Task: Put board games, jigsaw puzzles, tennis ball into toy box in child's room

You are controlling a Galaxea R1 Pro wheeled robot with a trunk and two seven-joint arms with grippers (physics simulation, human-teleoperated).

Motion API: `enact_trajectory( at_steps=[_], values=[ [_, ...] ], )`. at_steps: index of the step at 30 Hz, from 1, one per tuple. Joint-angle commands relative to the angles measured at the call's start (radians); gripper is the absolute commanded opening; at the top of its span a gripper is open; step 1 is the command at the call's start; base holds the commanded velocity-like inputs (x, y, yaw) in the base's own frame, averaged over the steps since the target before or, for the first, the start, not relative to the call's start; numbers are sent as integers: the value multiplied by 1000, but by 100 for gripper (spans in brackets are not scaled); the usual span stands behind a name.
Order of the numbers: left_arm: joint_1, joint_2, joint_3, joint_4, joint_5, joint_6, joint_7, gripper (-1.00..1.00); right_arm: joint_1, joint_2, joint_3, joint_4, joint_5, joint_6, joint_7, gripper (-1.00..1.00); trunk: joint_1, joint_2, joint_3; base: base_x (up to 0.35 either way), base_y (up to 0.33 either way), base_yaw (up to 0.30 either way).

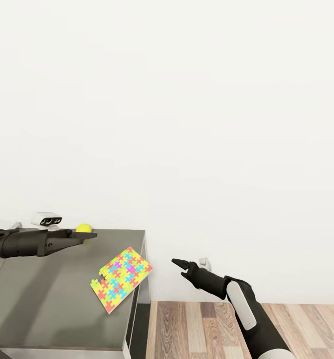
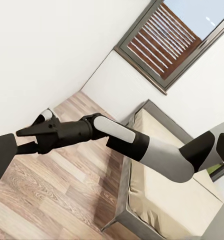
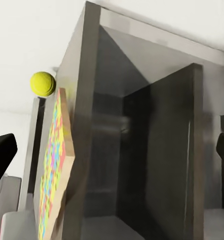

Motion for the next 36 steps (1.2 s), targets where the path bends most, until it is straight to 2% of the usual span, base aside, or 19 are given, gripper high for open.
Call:
enact_trajectory(
  at_steps=[1,7,23,26,32,36],
  values=[
    [-1,0,0,0,-1,11,-4,100,0,2,-7,5,-1,3,2,100,0,-1,-1,0,0,2],
    [-1,0,-1,0,-4,11,-4,100,-1,11,-34,67,-4,-34,4,100,0,-1,-1,0,0,0],
    [-1,0,-1,1,-5,11,-4,100,-2,17,-41,86,-2,-50,-9,100,0,-1,-1,0,0,0],
    [-1,0,-1,1,-6,11,-4,100,-3,18,-41,86,-3,-46,-26,100,0,-1,-1,0,0,0],
    [-1,0,-1,0,-6,11,-4,100,-21,21,-41,88,-6,-44,-110,100,0,-1,-1,0,0,0],
    [-1,0,-1,1,-6,11,-4,100,-24,27,-41,88,-7,-44,-132,100,0,-1,-1,0,0,0]
  ],
)
